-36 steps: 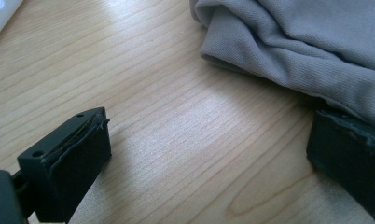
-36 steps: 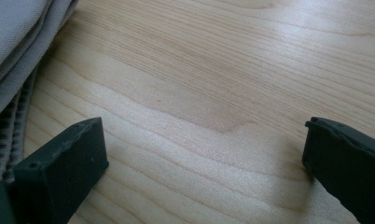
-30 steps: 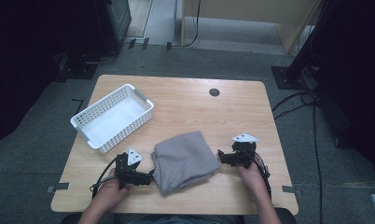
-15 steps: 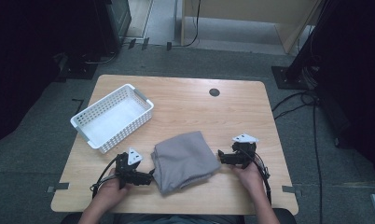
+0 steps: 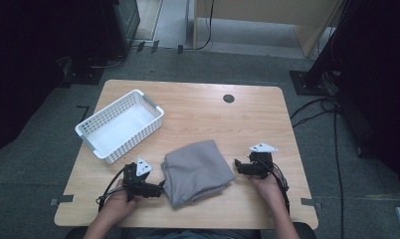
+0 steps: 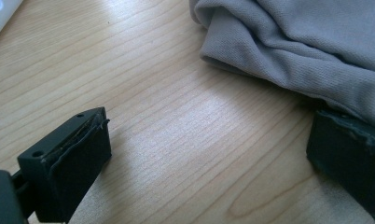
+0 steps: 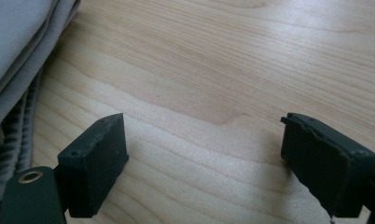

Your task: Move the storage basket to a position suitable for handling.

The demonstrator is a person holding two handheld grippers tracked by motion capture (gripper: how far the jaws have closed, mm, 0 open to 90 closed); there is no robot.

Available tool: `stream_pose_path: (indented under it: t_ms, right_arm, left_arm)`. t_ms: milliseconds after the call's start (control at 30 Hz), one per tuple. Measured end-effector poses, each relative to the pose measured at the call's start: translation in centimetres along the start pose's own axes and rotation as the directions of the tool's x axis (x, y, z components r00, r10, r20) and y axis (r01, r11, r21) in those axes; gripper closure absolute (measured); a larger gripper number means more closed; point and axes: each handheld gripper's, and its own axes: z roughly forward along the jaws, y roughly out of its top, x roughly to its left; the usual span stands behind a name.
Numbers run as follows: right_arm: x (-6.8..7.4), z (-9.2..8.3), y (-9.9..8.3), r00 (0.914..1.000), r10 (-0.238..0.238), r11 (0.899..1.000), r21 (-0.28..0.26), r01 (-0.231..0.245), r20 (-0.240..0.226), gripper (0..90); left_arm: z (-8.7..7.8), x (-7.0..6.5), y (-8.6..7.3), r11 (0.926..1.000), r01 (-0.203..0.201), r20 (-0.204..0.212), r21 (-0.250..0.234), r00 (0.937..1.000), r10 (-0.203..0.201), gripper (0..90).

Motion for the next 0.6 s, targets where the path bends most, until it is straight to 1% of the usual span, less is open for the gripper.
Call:
stream_pose_path:
  t_ms: [133, 167, 200, 267, 333, 367, 400, 500, 533, 600]
  right_arm:
    - [0.0, -0.2, 0.1, 0.9999, 0.002, 1.000, 0.013, -0.002, -0.010, 16.4]
    - [-0.1, -0.2, 0.2, 0.9998, 0.009, 1.000, 0.018, -0.009, -0.017, 16.8]
    - [-0.3, -0.4, 0.4, 0.9990, 0.035, 0.999, 0.027, -0.035, -0.026, 18.7]
    - [-0.3, -0.7, 0.6, 0.9981, 0.047, 0.999, 0.026, -0.046, -0.040, 19.7]
    - [-0.3, -0.9, 0.7, 0.9980, 0.045, 0.999, 0.019, -0.044, -0.045, 20.5]
    - [-0.4, -1.1, 0.8, 0.9973, 0.048, 0.999, 0.007, -0.048, -0.055, 21.9]
    - [-0.4, -1.2, 1.1, 0.9957, 0.062, 0.998, 0.005, -0.062, -0.069, 21.9]
    - [-0.3, -1.3, 1.5, 0.9950, 0.060, 0.998, 0.019, -0.059, -0.079, 22.2]
    - [-0.2, -1.4, 1.8, 0.9956, 0.052, 0.999, 0.022, -0.050, -0.078, 22.7]
    - [0.1, -1.5, 2.3, 0.9961, 0.034, 0.999, 0.010, -0.033, -0.081, 24.3]
  left_arm:
    - [0.0, 0.0, 0.0, 1.0000, 0.001, 0.000, -0.001, 1.0000, -0.001, 0.0]
    - [0.0, 0.0, 0.0, 1.0000, 0.000, 0.000, 0.000, 1.0000, 0.000, 0.0]
    - [0.0, 0.0, 0.0, 1.0000, 0.001, 0.000, -0.001, 1.0000, -0.001, 0.0]
    - [0.0, 0.0, 0.0, 1.0000, 0.000, 0.000, -0.001, 1.0000, 0.000, 0.0]
    - [0.0, 0.0, 0.0, 1.0000, 0.000, 0.000, -0.001, 1.0000, 0.000, 0.0]
    - [0.0, 0.0, 0.0, 1.0000, 0.000, 0.000, -0.001, 1.0000, 0.000, 0.0]
    - [0.0, 0.0, 0.0, 1.0000, 0.000, 0.000, -0.001, 1.0000, 0.000, 0.0]
    - [0.0, 0.0, 0.0, 1.0000, 0.000, 0.000, -0.001, 1.0000, 0.000, 0.0]
    - [0.0, 0.0, 0.0, 1.0000, 0.000, 0.000, -0.001, 1.0000, 0.000, 0.0]
    - [0.0, 0.0, 0.0, 1.0000, 0.000, 0.000, -0.001, 1.0000, 0.000, 0.0]
